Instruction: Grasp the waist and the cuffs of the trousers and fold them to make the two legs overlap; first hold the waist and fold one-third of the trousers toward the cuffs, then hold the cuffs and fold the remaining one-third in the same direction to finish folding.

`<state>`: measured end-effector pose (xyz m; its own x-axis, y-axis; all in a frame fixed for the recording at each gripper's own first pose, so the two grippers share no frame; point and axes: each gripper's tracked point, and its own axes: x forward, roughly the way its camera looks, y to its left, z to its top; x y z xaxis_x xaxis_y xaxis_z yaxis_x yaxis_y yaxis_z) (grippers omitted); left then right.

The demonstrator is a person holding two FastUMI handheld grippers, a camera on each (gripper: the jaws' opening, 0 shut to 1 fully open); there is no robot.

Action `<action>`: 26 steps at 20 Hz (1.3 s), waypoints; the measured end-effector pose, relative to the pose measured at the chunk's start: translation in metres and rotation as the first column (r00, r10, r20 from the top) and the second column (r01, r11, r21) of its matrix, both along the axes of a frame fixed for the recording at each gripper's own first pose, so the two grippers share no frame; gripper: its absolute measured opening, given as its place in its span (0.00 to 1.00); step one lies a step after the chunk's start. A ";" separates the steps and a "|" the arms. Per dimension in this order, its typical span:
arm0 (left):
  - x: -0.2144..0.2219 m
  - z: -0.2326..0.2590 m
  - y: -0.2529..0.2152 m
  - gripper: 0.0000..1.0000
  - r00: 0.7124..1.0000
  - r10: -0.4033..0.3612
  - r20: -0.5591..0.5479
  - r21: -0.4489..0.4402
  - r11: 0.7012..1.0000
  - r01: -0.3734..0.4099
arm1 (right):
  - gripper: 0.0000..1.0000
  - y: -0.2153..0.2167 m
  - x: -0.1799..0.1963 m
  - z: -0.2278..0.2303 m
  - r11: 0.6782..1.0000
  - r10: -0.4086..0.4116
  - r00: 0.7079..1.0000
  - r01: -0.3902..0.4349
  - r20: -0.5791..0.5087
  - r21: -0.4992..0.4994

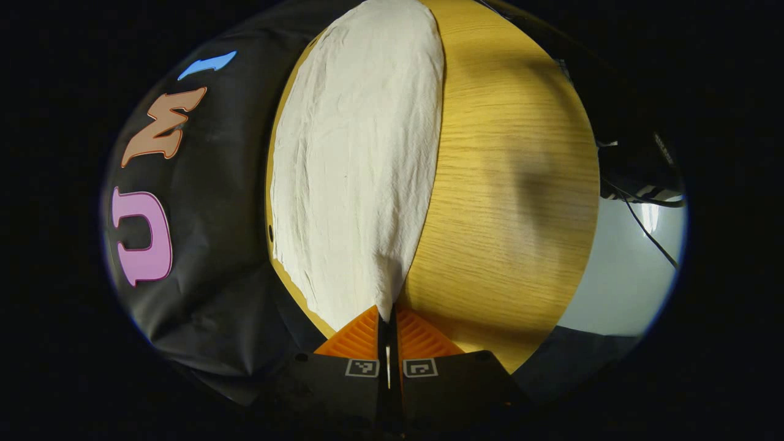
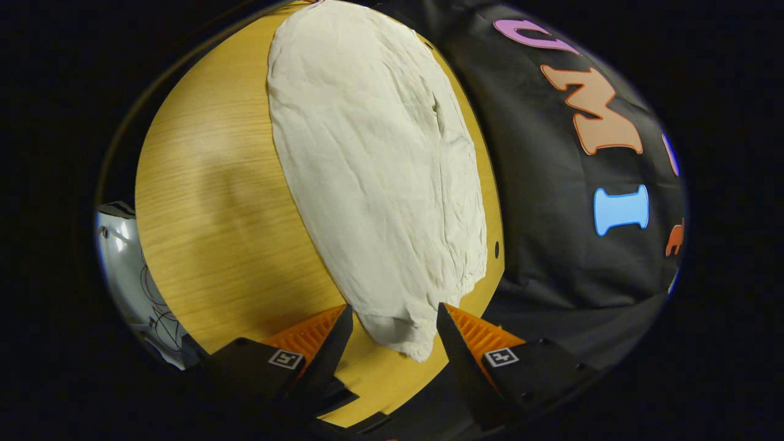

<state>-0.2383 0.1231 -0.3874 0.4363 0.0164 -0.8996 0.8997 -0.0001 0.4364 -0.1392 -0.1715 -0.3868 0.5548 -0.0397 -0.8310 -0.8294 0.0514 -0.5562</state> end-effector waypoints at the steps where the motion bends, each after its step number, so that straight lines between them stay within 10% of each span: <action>1: -0.001 0.000 0.000 0.00 1.000 0.016 -0.002 0.002 1.000 -0.016 | 0.85 -0.001 0.000 -0.003 1.000 0.013 1.000 -0.013 0.000 -0.013; 9: 0.000 -0.001 -0.001 0.00 0.998 0.047 0.029 0.023 0.999 -0.048 | 0.11 -0.002 -0.008 -0.022 0.998 0.000 0.999 -0.003 -0.054 -0.062; 26: 0.101 0.082 -0.007 0.00 0.934 0.284 0.217 -0.014 0.957 -0.288 | 0.05 0.007 0.091 0.061 0.970 -0.209 0.959 0.179 0.190 0.164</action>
